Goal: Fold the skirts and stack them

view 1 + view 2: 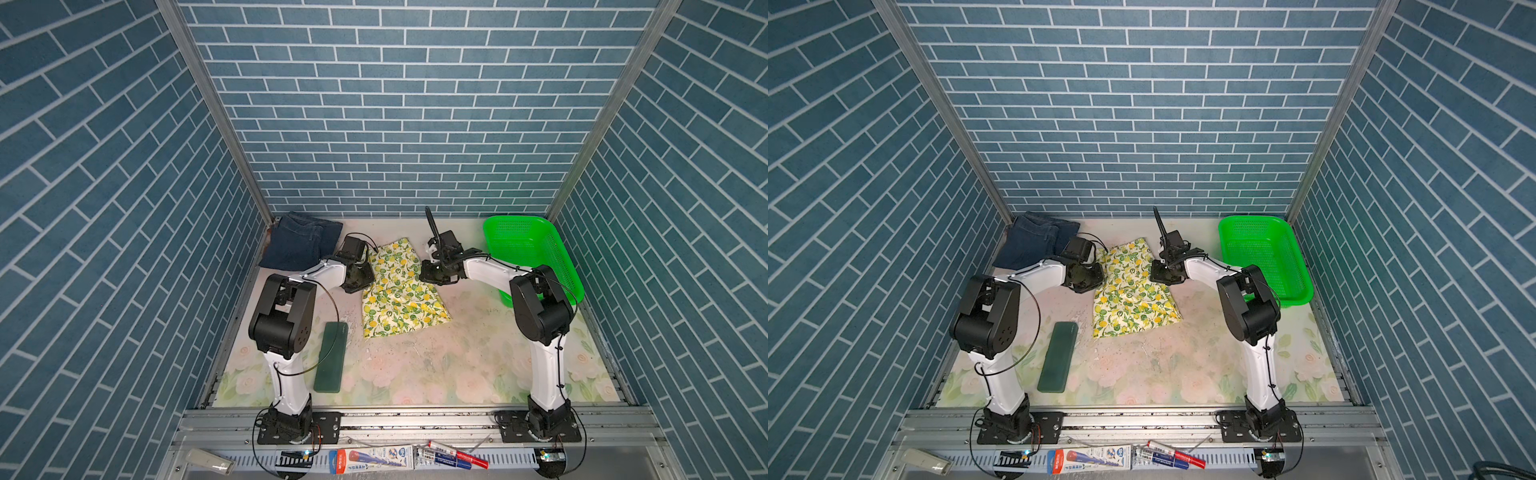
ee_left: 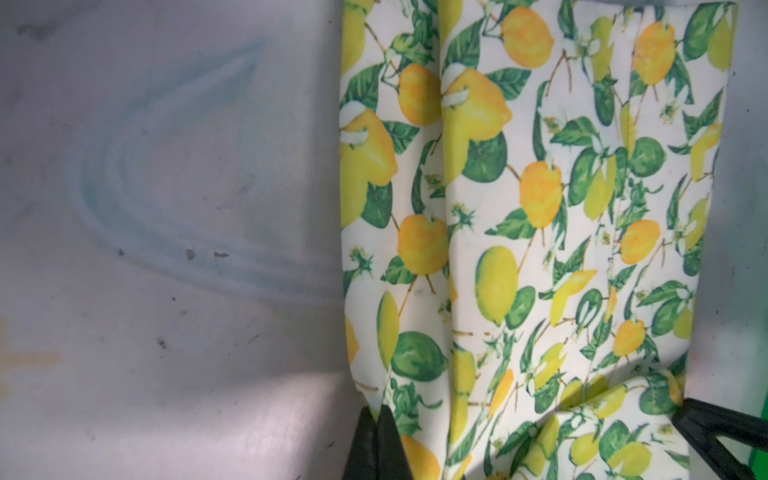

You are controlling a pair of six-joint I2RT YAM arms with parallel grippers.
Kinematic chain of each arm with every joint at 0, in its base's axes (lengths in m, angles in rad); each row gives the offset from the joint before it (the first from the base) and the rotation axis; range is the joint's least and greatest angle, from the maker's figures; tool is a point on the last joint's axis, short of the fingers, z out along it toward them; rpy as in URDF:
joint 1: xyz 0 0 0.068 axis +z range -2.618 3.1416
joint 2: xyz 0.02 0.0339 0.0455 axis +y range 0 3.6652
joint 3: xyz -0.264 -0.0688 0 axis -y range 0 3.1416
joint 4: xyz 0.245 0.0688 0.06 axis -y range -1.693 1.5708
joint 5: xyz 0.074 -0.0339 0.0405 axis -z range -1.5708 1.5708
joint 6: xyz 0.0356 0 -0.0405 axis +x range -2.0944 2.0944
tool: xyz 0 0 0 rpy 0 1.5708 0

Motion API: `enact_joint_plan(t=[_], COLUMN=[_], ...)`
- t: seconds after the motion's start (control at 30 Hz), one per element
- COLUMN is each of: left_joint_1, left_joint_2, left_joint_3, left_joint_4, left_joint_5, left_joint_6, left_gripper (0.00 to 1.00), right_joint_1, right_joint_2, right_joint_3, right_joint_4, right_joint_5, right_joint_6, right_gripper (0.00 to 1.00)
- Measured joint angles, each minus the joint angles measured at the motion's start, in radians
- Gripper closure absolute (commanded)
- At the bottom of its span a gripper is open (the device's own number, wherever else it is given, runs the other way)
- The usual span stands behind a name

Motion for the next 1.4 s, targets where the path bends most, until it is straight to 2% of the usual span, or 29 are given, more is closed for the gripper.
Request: enact_joint_plan(t=[0.17, 0.5, 0.57, 0.7, 0.77, 0.93, 1.17, 1.4], left_joint_1=[0.0, -0.001, -0.001, 0.003, 0.008, 0.027, 0.072, 0.093], left_joint_2=[0.005, 0.081, 0.095, 0.097, 0.097, 0.063, -0.055, -0.078], left_joint_3=[-0.018, 0.043, 0.075, 0.104, 0.104, 0.08, 0.016, 0.0], left_joint_4=[0.033, 0.039, 0.034, 0.033, 0.031, 0.024, 0.023, 0.029], left_joint_5=[0.027, 0.053, 0.054, 0.056, 0.057, 0.058, 0.065, 0.07], left_joint_6=[-0.037, -0.081, -0.08, -0.079, -0.077, -0.074, -0.074, -0.076], left_gripper=[1.0, 0.96, 0.91, 0.69, 0.62, 0.57, 0.55, 0.55], right_joint_1=[-0.018, -0.11, -0.129, -0.152, -0.149, -0.086, 0.083, 0.238], right_joint_2=[0.037, 0.089, 0.089, 0.077, 0.048, -0.106, -0.282, -0.294], right_joint_3=[0.034, 0.233, 0.256, 0.259, 0.226, 0.054, -0.134, -0.282], right_joint_4=[0.002, -0.021, -0.026, -0.03, -0.018, 0.021, 0.122, 0.231], right_joint_5=[0.0, 0.011, 0.014, 0.027, 0.029, 0.043, 0.08, 0.082], right_joint_6=[-0.003, -0.058, -0.071, -0.09, -0.094, -0.097, -0.093, -0.059], right_gripper=[1.0, 1.0, 1.0, 1.0, 1.0, 1.0, 1.0, 1.0])
